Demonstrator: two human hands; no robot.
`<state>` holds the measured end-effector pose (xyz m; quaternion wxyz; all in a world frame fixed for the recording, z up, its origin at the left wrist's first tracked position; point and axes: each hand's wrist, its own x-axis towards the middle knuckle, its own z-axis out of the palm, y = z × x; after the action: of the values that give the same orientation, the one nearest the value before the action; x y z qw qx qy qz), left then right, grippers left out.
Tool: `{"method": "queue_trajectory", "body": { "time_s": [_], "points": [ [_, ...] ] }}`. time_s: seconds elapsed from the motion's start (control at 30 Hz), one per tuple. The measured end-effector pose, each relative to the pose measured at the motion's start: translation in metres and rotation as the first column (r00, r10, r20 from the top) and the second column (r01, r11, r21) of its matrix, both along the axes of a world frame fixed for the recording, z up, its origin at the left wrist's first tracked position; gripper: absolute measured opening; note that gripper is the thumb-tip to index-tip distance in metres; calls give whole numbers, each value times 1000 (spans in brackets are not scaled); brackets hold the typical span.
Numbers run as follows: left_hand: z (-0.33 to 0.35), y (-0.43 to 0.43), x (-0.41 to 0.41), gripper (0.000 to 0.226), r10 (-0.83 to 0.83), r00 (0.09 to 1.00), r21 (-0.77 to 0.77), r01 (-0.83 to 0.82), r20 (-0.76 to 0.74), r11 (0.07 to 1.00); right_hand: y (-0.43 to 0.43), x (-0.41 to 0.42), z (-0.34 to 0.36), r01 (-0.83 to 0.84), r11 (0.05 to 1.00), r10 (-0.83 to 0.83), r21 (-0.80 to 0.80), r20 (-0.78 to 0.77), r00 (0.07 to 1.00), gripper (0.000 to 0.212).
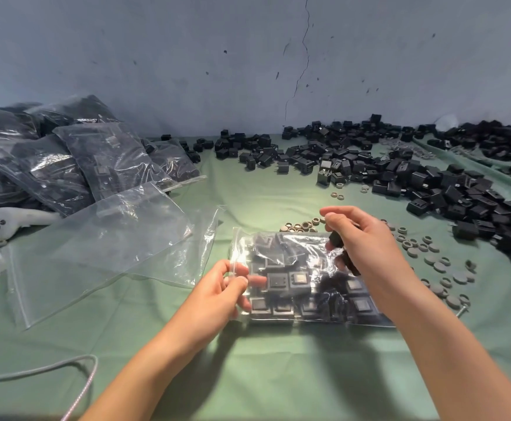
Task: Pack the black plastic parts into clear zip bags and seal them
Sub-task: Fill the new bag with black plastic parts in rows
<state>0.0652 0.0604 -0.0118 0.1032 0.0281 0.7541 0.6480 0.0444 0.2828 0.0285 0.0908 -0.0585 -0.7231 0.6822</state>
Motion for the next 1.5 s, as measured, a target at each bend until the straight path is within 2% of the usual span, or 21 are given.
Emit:
{"method": "queue_trajectory", "body": {
  "time_s": [0.17,0.27,0.33,0.4,0.47,0.57,0.67,0.73,0.87,1.0,1.07,1.13,1.2,1.27,1.37,1.43,1.5],
  "points": [
    [1,1,-7,7,-74,996,16,73,44,997,-3,0,3,-29,979,50,-203,98,994,19],
    [2,0,-10,9,56,998,51,-58,32,997,-5,2,4,-61,976,86,-208,116,990,25],
    [1,-5,-10,10,257,959,1,-258,-118,966,-7,4,4,-121,978,141,-169,114,983,27],
    [2,-13,-7,14,351,868,-87,-404,-351,911,-12,8,5,-208,967,223,-146,91,971,36],
    [7,-14,-1,16,281,851,-61,-341,-443,938,-20,12,5,-322,945,325,-63,64,943,50],
    [12,-4,10,23,28,914,-17,-39,-405,999,-36,19,2,-430,900,430,63,23,903,56],
    [14,0,14,33,-137,907,-64,122,-399,990,-45,21,-2,-452,887,454,94,7,891,58],
    [16,-3,14,36,-173,916,-52,165,-361,985,-44,22,-2,-446,887,450,121,-14,893,63],
    [20,-7,15,43,-213,933,-7,221,-291,975,-41,21,-6,-436,850,472,294,-60,879,73],
    [15,-10,15,17,-229,951,-53,223,-210,973,-47,20,-10,-395,830,451,394,-58,891,74],
    [12,-9,14,11,-141,971,-63,131,-194,989,-49,21,-11,-340,837,411,429,-84,908,70],
    [11,-12,8,11,65,980,-57,-77,-187,995,-47,18,-9,-297,889,354,349,-112,928,59],
    [12,-21,-3,11,299,942,-47,-309,-152,950,-40,13,-3,-242,966,250,94,-83,965,40],
    [10,-31,-10,13,431,899,-88,-437,-82,895,-29,8,4,-125,973,129,-195,10,992,24],
    [5,-32,-10,22,404,914,-143,-396,34,907,-12,6,9,30,853,44,-520,129,991,19],
    [3,-25,-6,18,302,949,-77,-295,94,952,-6,6,10,84,778,29,-623,169,985,19],
    [0,-19,-5,16,202,970,24,-207,134,978,-4,6,9,106,742,27,-662,188,982,18]
  ]
}}
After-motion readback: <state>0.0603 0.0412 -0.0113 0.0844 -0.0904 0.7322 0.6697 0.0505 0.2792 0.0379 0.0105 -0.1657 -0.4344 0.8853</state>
